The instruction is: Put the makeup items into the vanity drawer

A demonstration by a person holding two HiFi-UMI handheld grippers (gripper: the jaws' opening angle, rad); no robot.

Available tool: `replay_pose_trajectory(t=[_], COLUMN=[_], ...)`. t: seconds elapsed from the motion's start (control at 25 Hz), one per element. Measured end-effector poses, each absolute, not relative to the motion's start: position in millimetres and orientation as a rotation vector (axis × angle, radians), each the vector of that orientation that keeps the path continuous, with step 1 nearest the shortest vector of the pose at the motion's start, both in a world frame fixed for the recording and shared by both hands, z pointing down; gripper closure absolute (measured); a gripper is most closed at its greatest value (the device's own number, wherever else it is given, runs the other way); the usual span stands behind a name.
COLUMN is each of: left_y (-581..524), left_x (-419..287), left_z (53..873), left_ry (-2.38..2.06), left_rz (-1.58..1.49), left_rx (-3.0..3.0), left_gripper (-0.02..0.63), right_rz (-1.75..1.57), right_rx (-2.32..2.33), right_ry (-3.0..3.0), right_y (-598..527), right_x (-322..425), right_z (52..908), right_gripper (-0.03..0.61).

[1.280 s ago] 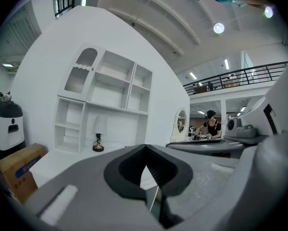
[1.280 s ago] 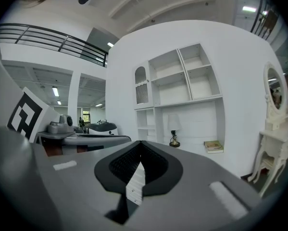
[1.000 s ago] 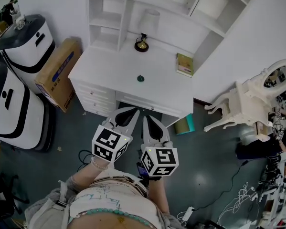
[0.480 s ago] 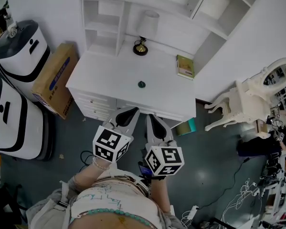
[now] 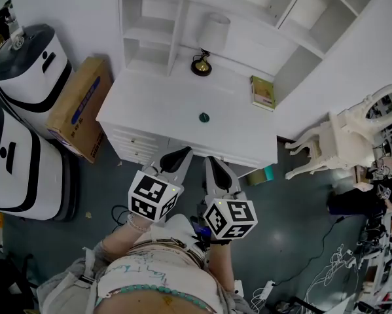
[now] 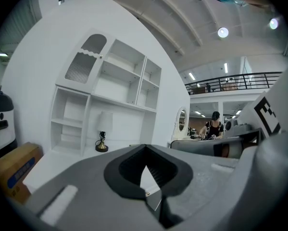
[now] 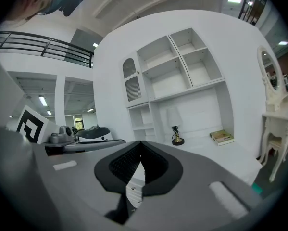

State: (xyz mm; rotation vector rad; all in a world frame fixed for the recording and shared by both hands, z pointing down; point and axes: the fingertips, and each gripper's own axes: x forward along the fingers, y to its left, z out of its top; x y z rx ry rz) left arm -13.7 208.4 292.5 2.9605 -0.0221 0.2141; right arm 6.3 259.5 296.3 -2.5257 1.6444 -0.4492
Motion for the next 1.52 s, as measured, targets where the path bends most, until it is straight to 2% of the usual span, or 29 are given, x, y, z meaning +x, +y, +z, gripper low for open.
replay_pose_trajectory(t=[0.6, 1.52], left_y=[180.4, 137.3], left_x=[18.1, 160.7], left_z=[302.8, 300.3], left_ry=[-0.053, -0.208], left_rz=[0.258, 0.294], left_rx=[2.938, 2.933], left_gripper=[0.613, 0.613], right_rz=[-0.526, -0.574], right_rx=[-2.446, -2.419], right_ry=[1.681, 1.827], right_y=[228.4, 191.7], right_x=[39.1, 193.4], right_z=[304.2, 310.1], right_gripper=[0.551, 0.551])
